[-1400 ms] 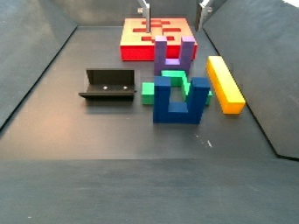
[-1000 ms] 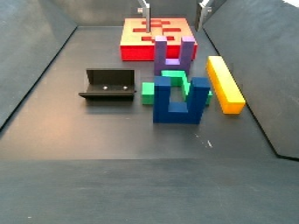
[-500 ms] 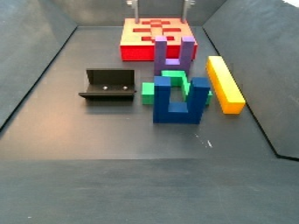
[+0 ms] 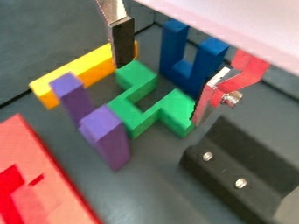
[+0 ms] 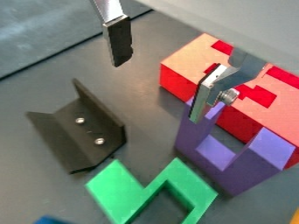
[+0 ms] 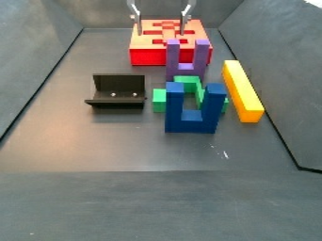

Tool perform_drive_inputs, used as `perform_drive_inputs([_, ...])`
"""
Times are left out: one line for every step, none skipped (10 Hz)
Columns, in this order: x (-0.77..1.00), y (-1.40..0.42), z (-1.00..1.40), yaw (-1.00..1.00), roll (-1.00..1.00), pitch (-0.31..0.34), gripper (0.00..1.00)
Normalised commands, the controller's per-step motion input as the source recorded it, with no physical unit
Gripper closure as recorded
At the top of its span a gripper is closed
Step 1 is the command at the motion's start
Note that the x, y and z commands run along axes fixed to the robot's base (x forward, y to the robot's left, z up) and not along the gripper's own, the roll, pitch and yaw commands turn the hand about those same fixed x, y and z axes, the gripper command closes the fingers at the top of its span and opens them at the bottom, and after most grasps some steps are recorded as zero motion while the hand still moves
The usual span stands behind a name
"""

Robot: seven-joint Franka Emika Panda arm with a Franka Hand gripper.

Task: Pick up the purple object. Move up. Move to above the board. Insert the purple object.
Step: Pick up the purple object.

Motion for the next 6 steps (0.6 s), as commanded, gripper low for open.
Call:
perform_drive_inputs([-0.25,-0.42,-0.24,0.00,0.08,-0.044,0.00])
perform_drive_inputs([-0.27,-0.35,-0.28,0.00,0.14,-0.044,0.00])
perform_drive_inputs([-0.35,-0.39,-0.37,0.00,0.19,-0.074,0.00])
perform_drive_inputs([-0.32,-0.37,-0.37,0.00,0.19,-0.074,0.00])
perform_drive_inputs([-0.28,-0.38,-0.37,0.00,0.22,-0.079,0.00])
perform_drive_inputs([-0.11,-0.39,-0.29,0.00,0.33,-0.067,0.00])
